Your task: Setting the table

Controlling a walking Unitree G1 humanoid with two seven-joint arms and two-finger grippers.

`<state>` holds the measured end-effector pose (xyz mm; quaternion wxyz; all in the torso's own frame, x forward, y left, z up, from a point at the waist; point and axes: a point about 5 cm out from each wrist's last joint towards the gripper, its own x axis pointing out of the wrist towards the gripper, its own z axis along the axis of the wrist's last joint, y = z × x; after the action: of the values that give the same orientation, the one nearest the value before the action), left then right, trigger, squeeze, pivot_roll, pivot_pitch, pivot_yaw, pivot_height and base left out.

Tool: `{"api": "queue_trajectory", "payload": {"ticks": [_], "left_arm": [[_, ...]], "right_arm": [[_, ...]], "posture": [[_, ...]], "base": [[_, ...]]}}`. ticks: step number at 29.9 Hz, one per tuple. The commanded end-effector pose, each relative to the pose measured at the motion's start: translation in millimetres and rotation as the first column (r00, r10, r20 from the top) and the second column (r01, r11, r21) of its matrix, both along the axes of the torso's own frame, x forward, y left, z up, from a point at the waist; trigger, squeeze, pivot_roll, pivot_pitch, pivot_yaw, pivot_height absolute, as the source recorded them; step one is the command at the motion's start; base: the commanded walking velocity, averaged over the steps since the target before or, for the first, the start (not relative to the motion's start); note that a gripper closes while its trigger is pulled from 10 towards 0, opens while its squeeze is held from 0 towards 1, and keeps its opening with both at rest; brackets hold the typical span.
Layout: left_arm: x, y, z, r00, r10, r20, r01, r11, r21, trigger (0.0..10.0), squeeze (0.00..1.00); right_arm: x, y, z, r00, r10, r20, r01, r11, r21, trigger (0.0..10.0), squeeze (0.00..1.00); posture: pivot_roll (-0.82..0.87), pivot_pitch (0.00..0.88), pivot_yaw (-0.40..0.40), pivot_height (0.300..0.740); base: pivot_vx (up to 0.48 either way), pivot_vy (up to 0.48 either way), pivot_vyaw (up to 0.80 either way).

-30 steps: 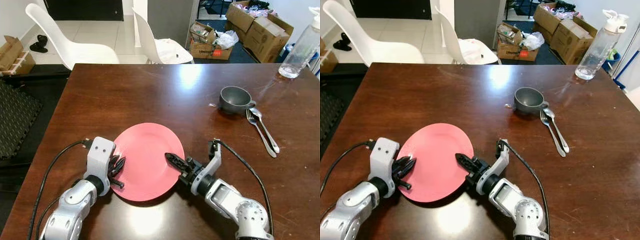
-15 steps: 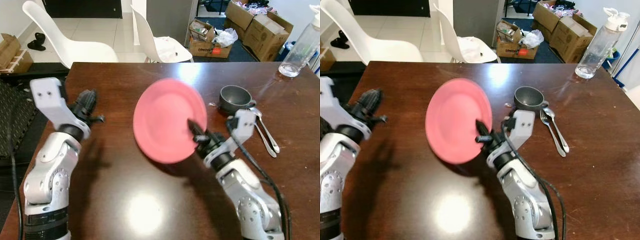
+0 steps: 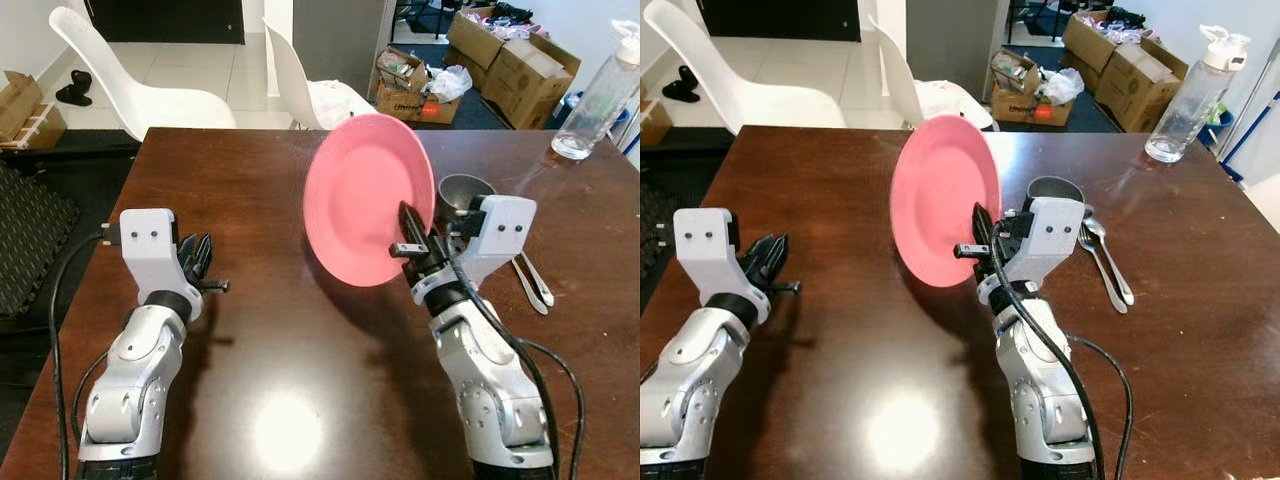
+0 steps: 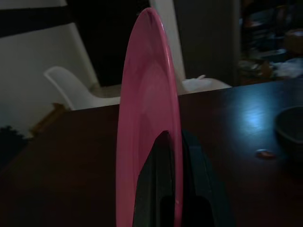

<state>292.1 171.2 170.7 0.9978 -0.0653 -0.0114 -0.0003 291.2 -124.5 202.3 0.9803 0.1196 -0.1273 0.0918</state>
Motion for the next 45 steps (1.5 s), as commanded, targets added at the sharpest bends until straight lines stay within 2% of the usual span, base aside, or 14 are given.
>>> {"api": "queue_trajectory", "payload": {"ticks": [1, 5, 12, 34, 45], "left_arm": [[-1.7, -1.3, -8, 1.0, 0.009, -0.023, -0.009, 1.0, 0.004, 10.0, 0.0], [-2.1, -4.9, -10, 1.0, 0.009, -0.025, -0.009, 1.0, 0.005, 10.0, 0.0], [-3.2, -11.2, -11, 1.0, -0.007, -0.026, 0.007, 1.0, 0.01, 10.0, 0.0], [-4.6, -10.0, -11, 1.0, -0.007, -0.024, 0.007, 1.0, 0.02, 10.0, 0.0], [-4.5, -11.2, -12, 1.0, -0.01, -0.025, 0.01, 1.0, 0.025, 10.0, 0.0]], "right_arm": [[1.4, -0.9, 0, 1.0, -0.022, 0.016, 0.022, 1.0, -0.01, 10.0, 0.0], [2.7, -1.2, -5, 0.999, -0.045, 0.012, 0.046, 0.998, -0.048, 10.0, 0.0], [3.0, -0.7, -12, 0.998, -0.057, -0.002, 0.057, 0.997, -0.061, 10.0, 0.0], [5.7, -0.2, -17, 0.997, -0.076, -0.011, 0.075, 0.995, -0.071, 10.0, 0.0], [5.9, -0.8, -19, 0.997, -0.082, -0.014, 0.081, 0.994, -0.071, 10.0, 0.0]], "posture": [[-0.08, 0.011, 0.037, 0.74], [-0.09, 0.01, 0.036, 0.74], [-0.09, 0.013, 0.036, 0.74], [-0.08, 0.018, 0.038, 0.74], [-0.08, 0.02, 0.042, 0.74]], "base": [[0.0, 0.0, 0.0], [0.0, 0.0, 0.0], [-0.077, 0.0, 0.0], [-0.33, 0.0, 0.0], [0.0, 0.0, 0.0]]}}
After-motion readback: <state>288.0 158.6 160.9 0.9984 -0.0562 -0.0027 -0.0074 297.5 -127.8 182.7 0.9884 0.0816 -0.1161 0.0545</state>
